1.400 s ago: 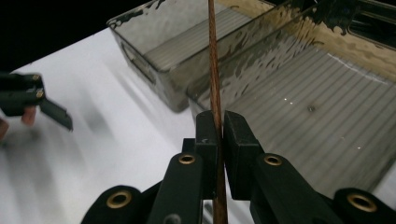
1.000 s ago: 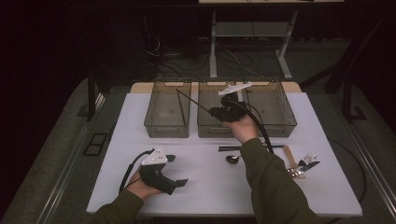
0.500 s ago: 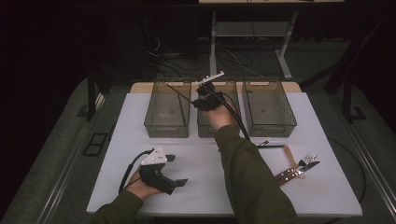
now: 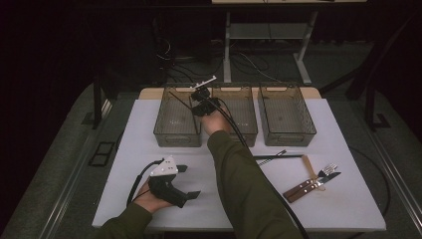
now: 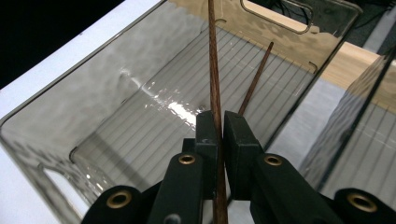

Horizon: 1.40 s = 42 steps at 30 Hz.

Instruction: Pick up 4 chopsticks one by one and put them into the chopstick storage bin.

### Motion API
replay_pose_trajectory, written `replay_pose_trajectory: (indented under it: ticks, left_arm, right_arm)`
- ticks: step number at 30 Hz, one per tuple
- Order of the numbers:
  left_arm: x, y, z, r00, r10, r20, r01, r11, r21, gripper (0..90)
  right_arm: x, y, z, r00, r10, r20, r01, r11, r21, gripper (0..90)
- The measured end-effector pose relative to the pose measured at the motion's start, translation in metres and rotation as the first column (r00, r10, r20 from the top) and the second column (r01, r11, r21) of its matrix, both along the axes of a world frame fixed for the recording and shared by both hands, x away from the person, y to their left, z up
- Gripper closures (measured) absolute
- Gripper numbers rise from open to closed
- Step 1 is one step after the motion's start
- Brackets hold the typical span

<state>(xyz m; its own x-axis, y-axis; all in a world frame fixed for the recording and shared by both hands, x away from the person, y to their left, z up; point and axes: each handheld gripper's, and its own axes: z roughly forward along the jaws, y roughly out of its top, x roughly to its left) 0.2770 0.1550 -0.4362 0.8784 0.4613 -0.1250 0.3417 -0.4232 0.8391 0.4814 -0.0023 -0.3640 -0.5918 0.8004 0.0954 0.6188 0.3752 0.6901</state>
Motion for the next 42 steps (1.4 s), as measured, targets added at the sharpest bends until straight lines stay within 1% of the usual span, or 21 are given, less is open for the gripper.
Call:
replay_pose_trajectory:
  ticks: [6,12,13,14,15,17,18,22,24,25,27,30,33,35,36,37,40,41,42]
  left_arm:
    - [0.000,0.001,0.001,1.0000,-0.004,-0.001,0.003,1.0000,-0.004,0.6]
    - [0.000,0.001,0.001,1.0000,-0.006,-0.002,0.006,1.0000,-0.001,0.6]
    - [0.000,0.001,0.001,1.0000,-0.006,-0.002,0.006,1.0000,-0.002,0.6]
    - [0.000,0.001,0.001,1.0000,-0.006,-0.002,0.006,1.0000,-0.002,0.6]
    - [0.000,0.001,0.001,1.0000,-0.007,-0.001,0.007,1.0000,-0.002,0.6]
    - [0.001,0.001,0.001,1.0000,-0.008,0.002,0.008,1.0000,-0.001,0.6]
    - [0.001,0.001,0.001,1.0000,-0.008,0.003,0.008,1.0000,0.000,0.6]
    - [0.001,0.001,0.001,1.0000,-0.007,0.005,0.007,1.0000,-0.002,0.6]
    - [0.001,0.002,0.001,1.0000,-0.006,0.004,0.006,1.0000,-0.001,0.6]
    - [0.001,0.001,0.001,1.0000,-0.005,0.002,0.005,1.0000,-0.003,0.6]
    - [0.001,0.001,0.001,1.0000,-0.006,-0.001,0.006,1.0000,-0.001,0.6]
    - [0.001,0.001,0.001,0.9999,-0.009,0.005,0.009,1.0000,0.002,0.6]
    - [0.001,0.002,0.001,1.0000,-0.008,0.004,0.008,1.0000,0.003,0.6]
    - [0.001,0.002,0.001,1.0000,-0.006,0.003,0.006,1.0000,-0.001,0.6]
    - [0.001,0.001,0.001,1.0000,-0.005,0.001,0.005,1.0000,-0.002,0.6]
    - [0.001,0.001,0.001,1.0000,-0.003,0.000,0.003,1.0000,-0.004,0.6]
    - [0.001,0.001,0.001,1.0000,-0.006,0.004,0.006,1.0000,0.003,0.6]
    - [0.001,0.001,0.001,1.0000,-0.007,0.005,0.007,1.0000,0.005,0.6]
    - [0.001,0.001,0.001,1.0000,-0.009,0.004,0.009,0.9999,0.005,0.6]
  right_arm:
    - [0.001,0.012,-0.006,1.0000,0.001,-0.008,-0.001,1.000,0.014,84.3]
    - [0.001,0.014,-0.010,0.9998,0.004,-0.018,-0.004,1.000,0.021,83.7]
    - [0.001,0.014,-0.010,0.9997,0.013,-0.020,-0.012,0.999,0.031,82.8]
    - [0.001,0.014,-0.010,0.9994,0.027,-0.021,-0.026,0.999,0.043,77.6]
    - [0.001,0.014,-0.009,0.9997,0.023,-0.010,-0.022,0.999,0.038,74.6]
    - [0.000,0.014,-0.007,0.9998,0.019,0.002,-0.019,0.999,0.034,71.0]
    - [0.000,0.012,-0.006,0.9998,0.019,0.002,-0.019,0.999,0.045,69.0]
    - [-0.001,0.009,-0.002,0.9997,0.021,0.008,-0.022,0.999,0.050,65.0]
    - [-0.001,0.005,0.001,0.9997,0.022,0.013,-0.023,0.998,0.062,61.1]
    - [-0.002,0.003,0.001,0.9997,0.023,0.010,-0.024,0.997,0.074,60.2]
    - [-0.003,-0.002,0.003,0.9996,0.024,0.017,-0.025,0.996,0.082,57.8]
    - [-0.006,-0.010,0.004,0.9989,0.042,0.020,-0.044,0.994,0.099,53.4]
    - [-0.012,-0.020,0.007,0.9969,0.073,0.030,-0.076,0.991,0.113,48.6]
    - [-0.017,-0.029,0.009,0.9944,0.101,0.030,-0.104,0.988,0.113,45.3]
    - [-0.019,-0.033,0.011,0.9933,0.110,0.035,-0.113,0.988,0.105,43.9]
    - [-0.022,-0.038,0.012,0.9925,0.116,0.038,-0.120,0.987,0.108,42.7]
    - [-0.029,-0.054,0.015,0.9907,0.131,0.036,-0.135,0.982,0.131,39.6]
    - [-0.033,-0.061,0.016,0.9900,0.136,0.036,-0.140,0.980,0.145,39.0]
    - [-0.036,-0.067,0.017,0.9892,0.141,0.038,-0.145,0.978,0.147,38.8]
